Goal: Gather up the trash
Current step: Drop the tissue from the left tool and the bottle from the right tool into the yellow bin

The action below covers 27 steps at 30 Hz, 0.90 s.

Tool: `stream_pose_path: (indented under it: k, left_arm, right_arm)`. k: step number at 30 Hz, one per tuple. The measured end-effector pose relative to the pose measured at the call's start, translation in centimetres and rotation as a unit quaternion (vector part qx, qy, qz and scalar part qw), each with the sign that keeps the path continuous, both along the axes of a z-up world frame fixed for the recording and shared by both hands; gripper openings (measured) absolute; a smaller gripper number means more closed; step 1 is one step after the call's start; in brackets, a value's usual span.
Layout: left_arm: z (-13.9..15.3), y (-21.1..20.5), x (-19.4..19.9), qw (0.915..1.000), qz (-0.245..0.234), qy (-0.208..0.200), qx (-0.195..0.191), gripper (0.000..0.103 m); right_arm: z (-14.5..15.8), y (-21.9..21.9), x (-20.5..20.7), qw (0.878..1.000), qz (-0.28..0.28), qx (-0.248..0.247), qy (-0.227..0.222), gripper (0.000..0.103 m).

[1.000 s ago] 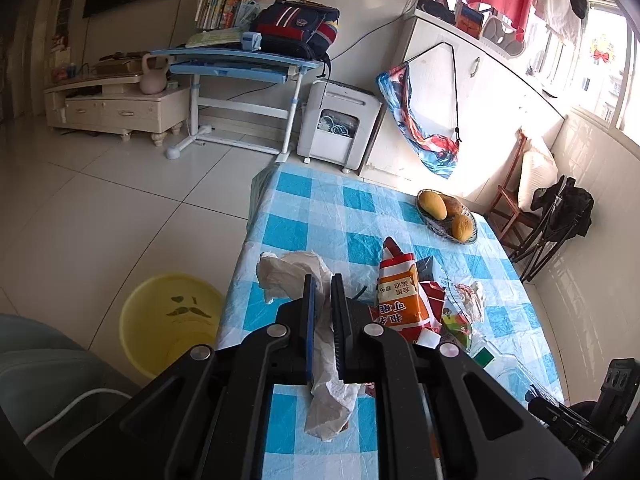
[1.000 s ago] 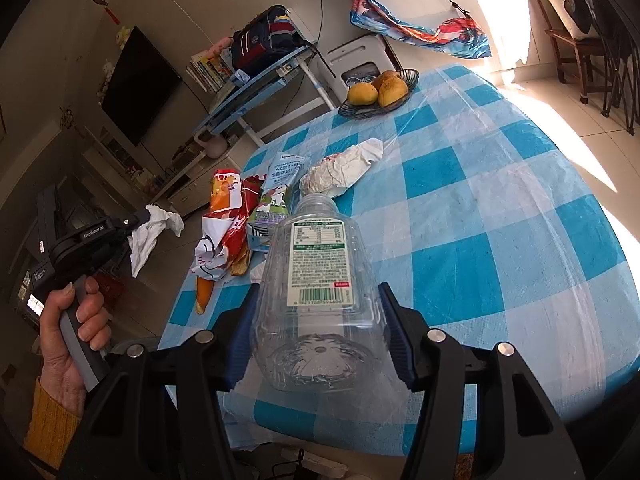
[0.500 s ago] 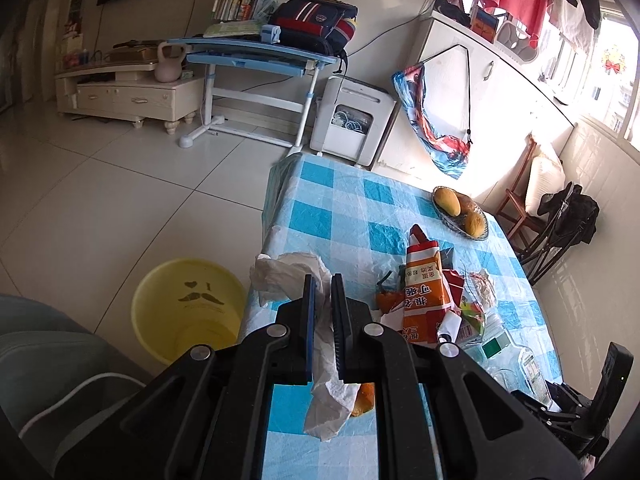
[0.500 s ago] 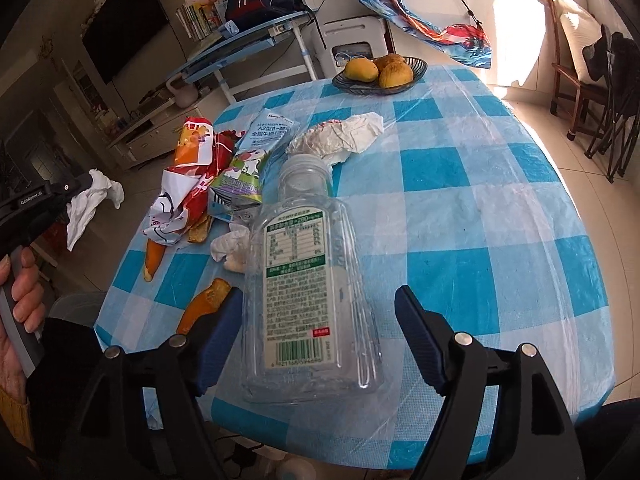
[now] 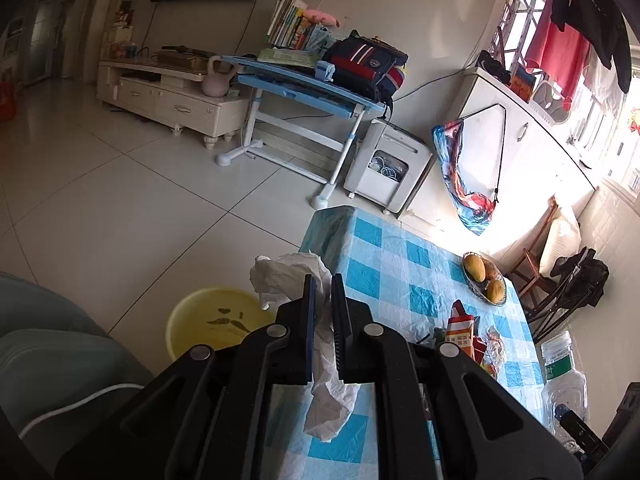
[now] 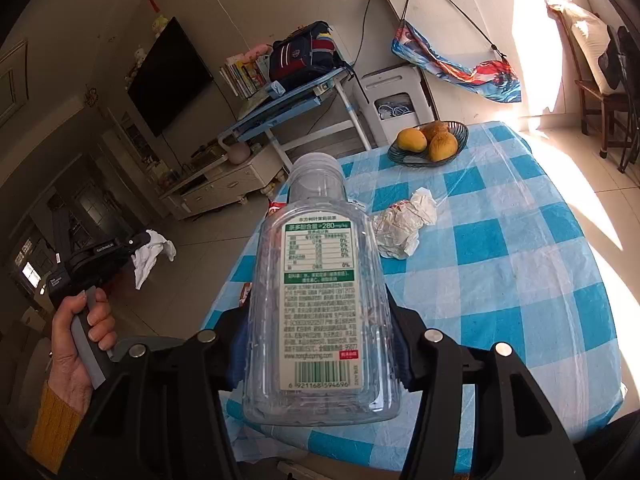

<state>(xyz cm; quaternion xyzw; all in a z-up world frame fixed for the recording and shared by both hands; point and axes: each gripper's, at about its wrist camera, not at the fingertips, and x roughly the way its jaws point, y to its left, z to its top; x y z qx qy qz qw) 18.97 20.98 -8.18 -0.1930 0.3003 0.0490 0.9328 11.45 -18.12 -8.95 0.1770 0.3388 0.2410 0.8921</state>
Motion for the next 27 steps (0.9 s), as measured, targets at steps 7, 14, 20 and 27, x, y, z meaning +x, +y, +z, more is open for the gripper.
stream_pose_path:
  k: [7,14,20,27]
  left_arm:
    - [-0.4,7.2,-0.1,0.9978,0.059,0.018,-0.023,0.009]
    - [-3.1,11.1,1.0,0.9915,0.095,0.038,-0.081,0.009]
    - [-3.8,11.3,1.7,0.9903,0.105,0.043,-0.08,0.009]
    - [-4.8,12.5,2.6,0.9873,0.12,0.053,-0.089,0.009]
  right_arm:
    - [1.3,12.3,3.6,0.992,0.122,0.007,-0.009,0.054]
    - [-1.6,22.7,9.2,0.986,0.162,0.002,0.032,0.055]
    - [-4.8,29.8,13.7,0.982,0.179,-0.033,0.053,0.055]
    - [-8.2,32.6,16.8,0.98,0.162,-0.077,0.087,0.057]
